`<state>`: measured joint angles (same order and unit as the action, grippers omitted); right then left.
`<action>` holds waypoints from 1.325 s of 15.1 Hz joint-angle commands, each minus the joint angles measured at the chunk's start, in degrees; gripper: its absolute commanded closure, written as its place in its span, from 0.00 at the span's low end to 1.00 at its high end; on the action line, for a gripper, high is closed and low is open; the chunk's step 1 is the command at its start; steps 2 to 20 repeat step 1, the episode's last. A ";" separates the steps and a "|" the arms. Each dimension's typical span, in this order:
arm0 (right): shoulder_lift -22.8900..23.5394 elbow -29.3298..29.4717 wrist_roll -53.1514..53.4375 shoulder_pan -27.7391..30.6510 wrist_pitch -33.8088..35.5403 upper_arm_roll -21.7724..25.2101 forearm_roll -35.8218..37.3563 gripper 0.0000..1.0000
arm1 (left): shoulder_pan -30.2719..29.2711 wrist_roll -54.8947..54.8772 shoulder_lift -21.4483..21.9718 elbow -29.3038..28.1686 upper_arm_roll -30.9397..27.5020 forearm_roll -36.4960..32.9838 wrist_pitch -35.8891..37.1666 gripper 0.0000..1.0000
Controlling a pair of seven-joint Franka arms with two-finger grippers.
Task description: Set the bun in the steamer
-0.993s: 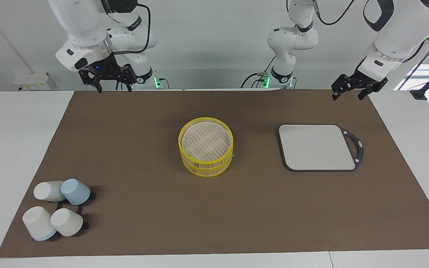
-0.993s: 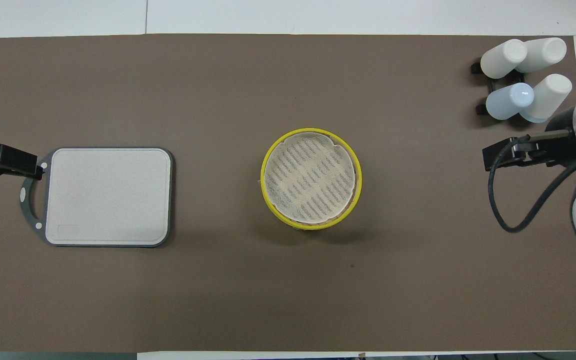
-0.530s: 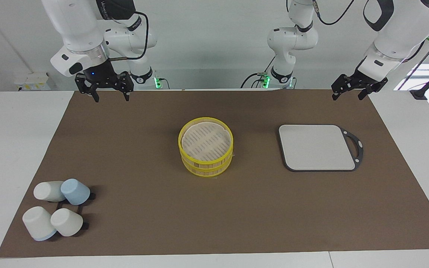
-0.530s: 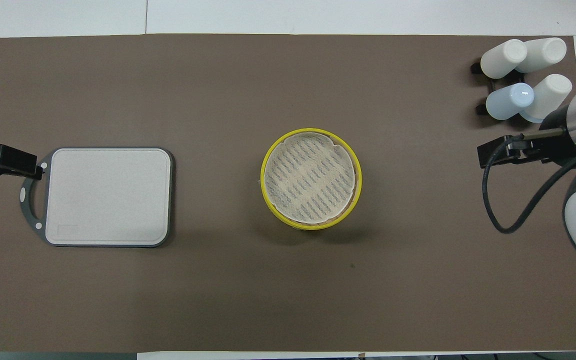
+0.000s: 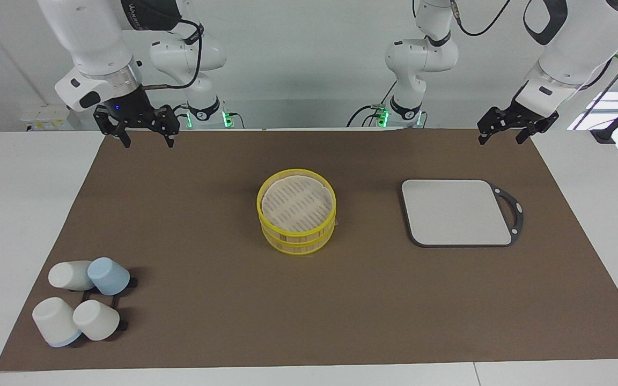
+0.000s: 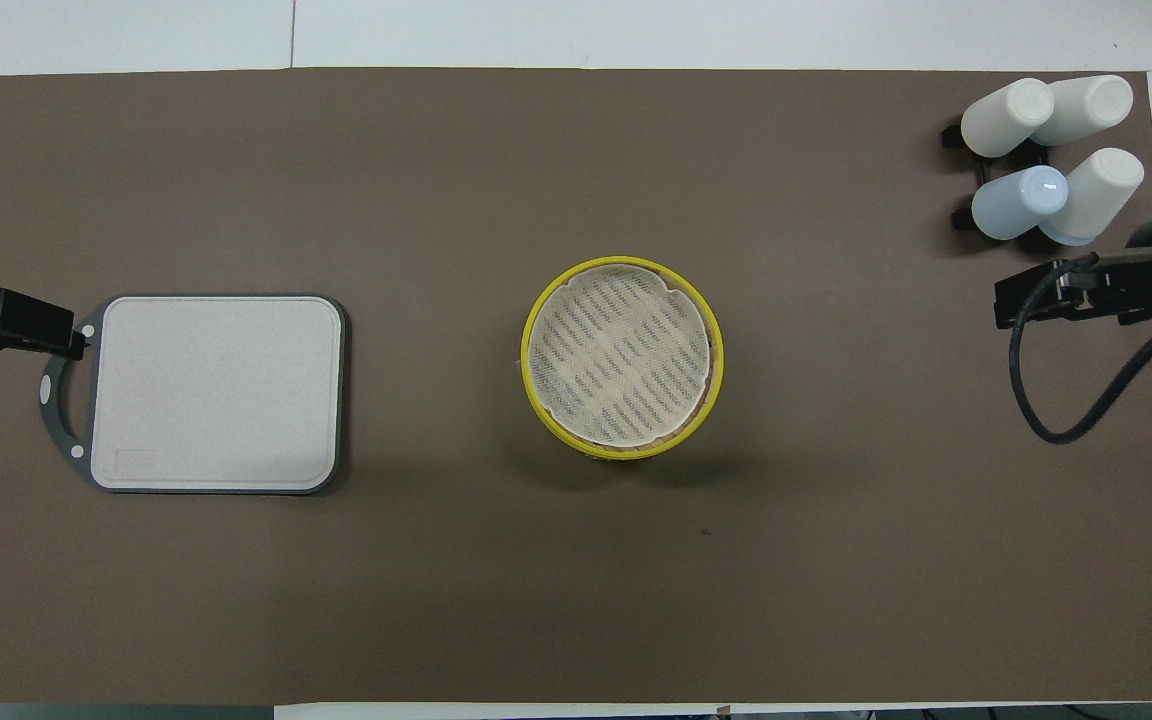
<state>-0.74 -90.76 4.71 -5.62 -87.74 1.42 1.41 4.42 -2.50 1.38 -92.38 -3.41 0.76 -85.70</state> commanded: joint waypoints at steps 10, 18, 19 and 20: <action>-0.49 -0.73 -0.84 0.17 -0.33 -0.10 0.00 0.00 | 0.24 -0.41 0.11 0.89 -0.19 -0.32 0.89 0.00; -0.49 -0.73 -0.84 0.17 -0.33 -0.10 0.00 0.00 | 0.24 -0.41 0.11 0.89 -0.19 -0.32 0.89 0.00; -0.49 -0.73 -0.84 0.17 -0.33 -0.10 0.00 0.00 | 0.24 -0.41 0.11 0.89 -0.19 -0.32 0.89 0.00; -0.49 -0.73 -0.84 0.17 -0.33 -0.10 0.00 0.00 | 0.24 -0.41 0.11 0.89 -0.19 -0.32 0.89 0.00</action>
